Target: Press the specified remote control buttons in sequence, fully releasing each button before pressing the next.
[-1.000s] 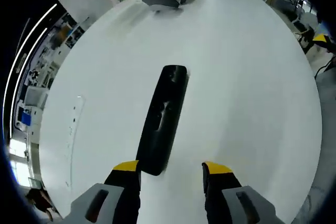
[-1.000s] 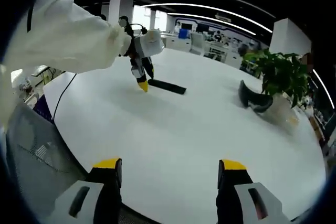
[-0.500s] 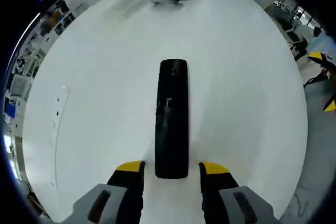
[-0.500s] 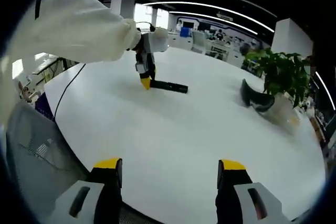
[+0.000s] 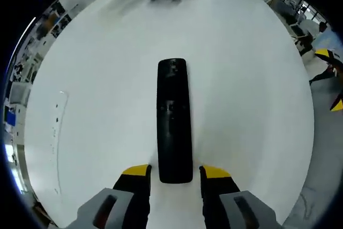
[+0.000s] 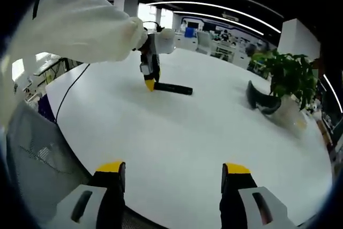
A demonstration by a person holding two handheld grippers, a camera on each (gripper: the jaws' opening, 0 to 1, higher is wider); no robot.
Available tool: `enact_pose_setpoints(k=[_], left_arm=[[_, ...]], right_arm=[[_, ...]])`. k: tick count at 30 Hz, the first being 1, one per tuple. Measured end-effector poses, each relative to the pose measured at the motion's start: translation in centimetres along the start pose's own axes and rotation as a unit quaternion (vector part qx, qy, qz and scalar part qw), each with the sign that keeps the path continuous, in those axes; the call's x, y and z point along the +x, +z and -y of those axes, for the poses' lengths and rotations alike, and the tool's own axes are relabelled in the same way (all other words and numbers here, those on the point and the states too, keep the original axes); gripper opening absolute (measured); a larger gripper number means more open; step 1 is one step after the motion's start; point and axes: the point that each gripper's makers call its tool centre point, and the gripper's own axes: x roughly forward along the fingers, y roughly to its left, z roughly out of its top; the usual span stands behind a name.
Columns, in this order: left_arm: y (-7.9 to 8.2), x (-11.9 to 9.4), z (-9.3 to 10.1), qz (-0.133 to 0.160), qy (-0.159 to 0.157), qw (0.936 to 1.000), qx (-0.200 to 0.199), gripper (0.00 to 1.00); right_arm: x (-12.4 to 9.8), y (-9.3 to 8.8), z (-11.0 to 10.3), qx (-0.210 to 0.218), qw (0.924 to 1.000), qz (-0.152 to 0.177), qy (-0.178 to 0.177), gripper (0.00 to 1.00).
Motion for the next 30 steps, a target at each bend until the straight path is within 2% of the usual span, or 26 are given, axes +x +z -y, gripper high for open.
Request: enact_pose_setpoints(k=[5,10,21,30], left_arm=[[0.0,-0.1,0.4,-0.007,0.000,0.9999,0.010,0.30],[0.0,0.0,1.0,0.001,0.005,0.9998,0.021,0.24],[-0.1,-0.1,1.6,0.012,0.015,0.9998,-0.006,0.24],[-0.3,-0.1,3.1,0.002,0.016,0.9998,-0.007,0.24]], right_arm=[[0.0,0.0,-0.1,-0.002,1.0000,0.000,0.000,0.72],[-0.1,0.0,-0.1,-0.002,1.0000,0.000,0.000,0.72],[0.0,-0.2,-0.1,-0.007,1.0000,-0.004,0.001,0.72],[-0.1,-0.3,0.1,-0.006,1.0000,-0.001,-0.003,0.72]])
